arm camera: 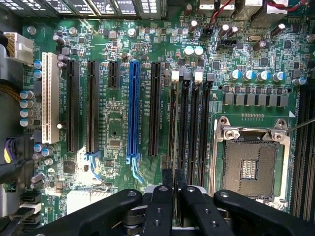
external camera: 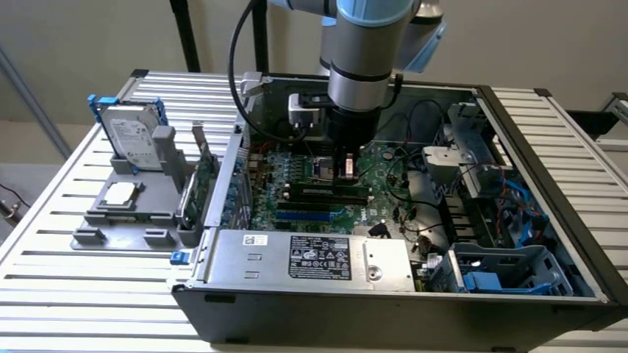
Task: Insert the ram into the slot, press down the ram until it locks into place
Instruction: 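Insert the ram into the slot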
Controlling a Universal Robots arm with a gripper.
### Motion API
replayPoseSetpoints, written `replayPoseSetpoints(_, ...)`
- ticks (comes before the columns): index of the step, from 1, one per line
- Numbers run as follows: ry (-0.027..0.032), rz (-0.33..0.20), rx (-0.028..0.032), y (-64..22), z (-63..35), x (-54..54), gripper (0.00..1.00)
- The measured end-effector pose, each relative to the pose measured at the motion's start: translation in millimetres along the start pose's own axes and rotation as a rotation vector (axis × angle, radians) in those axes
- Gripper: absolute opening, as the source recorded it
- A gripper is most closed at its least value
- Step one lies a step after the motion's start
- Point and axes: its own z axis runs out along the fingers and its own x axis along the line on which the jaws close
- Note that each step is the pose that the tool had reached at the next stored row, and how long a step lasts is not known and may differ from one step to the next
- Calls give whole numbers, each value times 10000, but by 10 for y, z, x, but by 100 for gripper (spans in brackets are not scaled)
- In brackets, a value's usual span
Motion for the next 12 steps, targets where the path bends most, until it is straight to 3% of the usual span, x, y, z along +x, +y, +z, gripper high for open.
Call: replayPoseSetpoints(12, 25, 1, 44, 8, 27, -10, 13)
